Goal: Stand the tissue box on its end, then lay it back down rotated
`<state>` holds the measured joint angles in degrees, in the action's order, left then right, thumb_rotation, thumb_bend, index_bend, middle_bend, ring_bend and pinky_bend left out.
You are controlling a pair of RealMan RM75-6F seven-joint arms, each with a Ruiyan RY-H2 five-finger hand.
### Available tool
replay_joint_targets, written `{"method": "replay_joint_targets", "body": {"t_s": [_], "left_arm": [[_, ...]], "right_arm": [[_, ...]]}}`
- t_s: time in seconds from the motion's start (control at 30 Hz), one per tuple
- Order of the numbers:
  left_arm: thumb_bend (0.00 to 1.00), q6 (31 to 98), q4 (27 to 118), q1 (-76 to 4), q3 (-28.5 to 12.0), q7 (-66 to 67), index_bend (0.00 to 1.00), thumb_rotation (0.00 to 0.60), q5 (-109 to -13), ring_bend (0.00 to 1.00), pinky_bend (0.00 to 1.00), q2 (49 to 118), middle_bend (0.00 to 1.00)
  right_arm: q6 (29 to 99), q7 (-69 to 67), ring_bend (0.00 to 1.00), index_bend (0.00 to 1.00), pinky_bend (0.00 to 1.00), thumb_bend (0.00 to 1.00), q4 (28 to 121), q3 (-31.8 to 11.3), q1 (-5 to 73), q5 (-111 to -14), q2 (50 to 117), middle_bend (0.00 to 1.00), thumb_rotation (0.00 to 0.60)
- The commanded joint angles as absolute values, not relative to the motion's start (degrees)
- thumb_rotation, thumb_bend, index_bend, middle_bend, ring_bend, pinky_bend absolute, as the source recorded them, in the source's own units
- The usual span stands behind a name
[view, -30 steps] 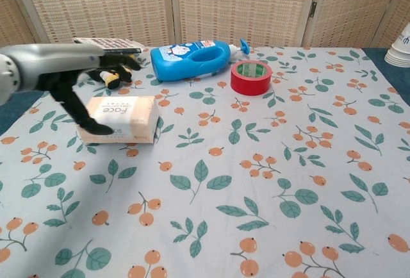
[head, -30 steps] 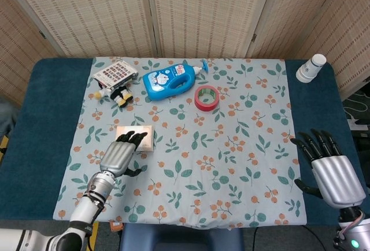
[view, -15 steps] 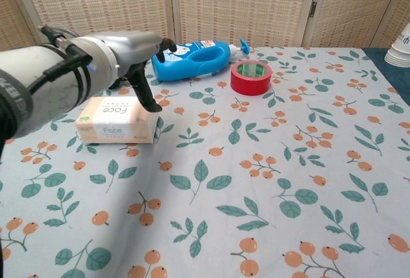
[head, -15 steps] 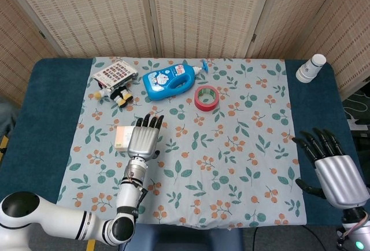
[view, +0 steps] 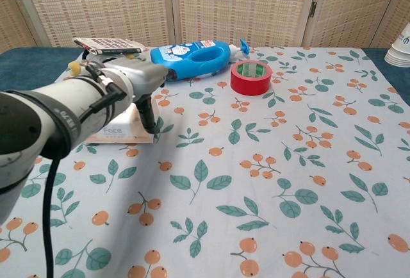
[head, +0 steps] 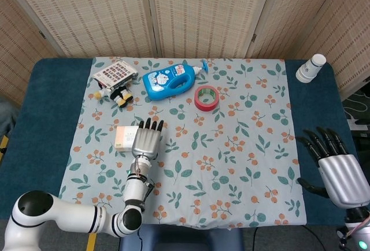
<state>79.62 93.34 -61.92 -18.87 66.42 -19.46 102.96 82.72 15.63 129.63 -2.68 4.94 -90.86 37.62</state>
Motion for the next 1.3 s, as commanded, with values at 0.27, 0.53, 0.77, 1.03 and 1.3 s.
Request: {"method": "replay_joint_targets", "body": {"t_s": [0.27, 0.53, 0.77, 1.03, 1.3], "left_arm": [[0.2, 76.7, 89.04, -62.24, -18.87, 67.87, 0.06, 0.6, -17.16, 0.0, 0.13, 102.5, 0.12], [0.2, 75.06, 87.23, -61.85, -18.51, 68.32, 0.07, 0.6, -15.47, 0.0, 0.13, 101.82, 0.13], [0.2, 73.88, 86.02, -61.28, -17.92, 67.94, 0.09, 0.6, -14.66, 0.0, 0.13, 101.61, 0.15], [0.21, 72.71, 83.54, -60.33, -16.75, 66.98, 0.17, 0.6, -14.51, 0.03, 0.14, 102.24, 0.24], [0.24, 73.33, 83.72, -59.82, -16.84, 64.62, 0.3, 0.6, -17.76, 0.12, 0.15, 102.27, 0.36]], "right_arm": [[82.87, 15.04, 0.0, 0.17, 0.07, 0.11, 129.1, -2.99, 5.0, -90.25, 37.48, 0.11, 0.6], [82.72, 15.74, 0.0, 0.17, 0.07, 0.12, 129.08, -3.07, 5.09, -89.88, 37.83, 0.11, 0.6], [82.3, 16.25, 0.0, 0.17, 0.07, 0.11, 129.01, -3.11, 5.3, -89.44, 38.11, 0.11, 0.6], [82.36, 16.3, 0.0, 0.17, 0.07, 0.11, 128.91, -3.26, 5.35, -89.01, 38.18, 0.11, 0.6], [82.07, 16.38, 0.0, 0.17, 0.07, 0.11, 128.73, -3.42, 5.6, -88.48, 38.34, 0.11, 0.6]]}}
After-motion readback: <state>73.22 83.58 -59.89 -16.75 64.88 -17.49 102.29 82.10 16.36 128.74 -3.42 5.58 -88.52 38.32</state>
